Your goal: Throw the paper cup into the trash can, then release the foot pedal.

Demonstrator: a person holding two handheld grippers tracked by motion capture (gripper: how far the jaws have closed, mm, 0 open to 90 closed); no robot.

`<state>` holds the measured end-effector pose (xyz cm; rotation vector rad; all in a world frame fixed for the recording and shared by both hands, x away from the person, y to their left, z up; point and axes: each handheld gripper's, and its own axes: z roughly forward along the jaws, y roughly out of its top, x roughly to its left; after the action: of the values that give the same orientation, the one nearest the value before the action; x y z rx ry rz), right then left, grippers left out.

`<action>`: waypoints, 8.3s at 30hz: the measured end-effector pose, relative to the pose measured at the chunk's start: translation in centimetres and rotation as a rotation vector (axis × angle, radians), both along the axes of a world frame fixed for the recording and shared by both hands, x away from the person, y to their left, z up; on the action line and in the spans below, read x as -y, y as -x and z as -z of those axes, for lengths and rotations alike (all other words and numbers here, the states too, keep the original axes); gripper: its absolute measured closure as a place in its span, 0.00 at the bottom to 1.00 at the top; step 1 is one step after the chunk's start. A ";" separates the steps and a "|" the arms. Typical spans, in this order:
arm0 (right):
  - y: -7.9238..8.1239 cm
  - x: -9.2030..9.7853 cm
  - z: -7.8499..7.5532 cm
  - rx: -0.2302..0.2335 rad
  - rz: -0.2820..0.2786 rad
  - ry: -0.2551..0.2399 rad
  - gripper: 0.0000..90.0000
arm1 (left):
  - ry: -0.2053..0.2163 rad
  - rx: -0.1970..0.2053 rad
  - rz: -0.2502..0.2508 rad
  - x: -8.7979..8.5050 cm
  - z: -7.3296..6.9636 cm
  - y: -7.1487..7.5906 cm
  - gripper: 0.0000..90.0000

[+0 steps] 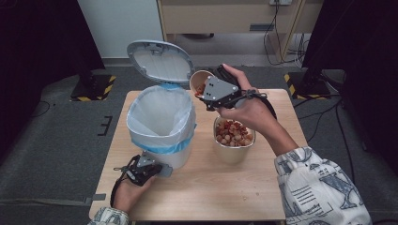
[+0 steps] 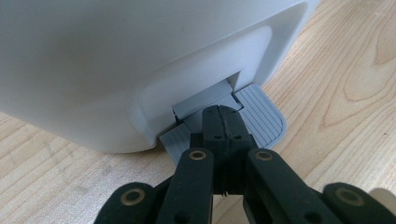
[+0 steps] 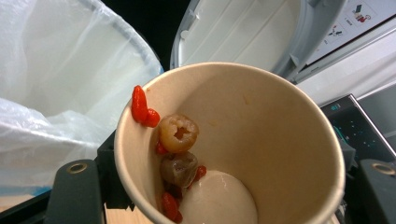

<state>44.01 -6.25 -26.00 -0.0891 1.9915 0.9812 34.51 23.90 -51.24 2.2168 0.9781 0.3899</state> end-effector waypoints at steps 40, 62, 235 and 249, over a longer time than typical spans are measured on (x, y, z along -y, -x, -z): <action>-0.3 -6.6 1.9 -0.096 -0.104 -0.048 0.31 | 0.003 0.000 0.000 0.0 0.0 0.0 1.00; -1.0 -7.6 3.0 -0.269 -0.052 -0.147 0.14 | 0.004 0.000 0.000 0.0 0.0 0.0 1.00; -1.1 20.7 16.5 -0.542 0.665 -0.467 0.06 | 0.031 0.079 -0.365 -6.5 -0.2 0.5 0.07; 1.3 21.7 20.6 -0.601 0.700 -0.466 0.06 | 0.005 0.099 -0.379 -6.9 0.0 0.5 0.08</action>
<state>42.67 -27.90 -46.60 1.1979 1.9940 1.0239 33.99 30.82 -51.22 1.9825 1.3441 0.6594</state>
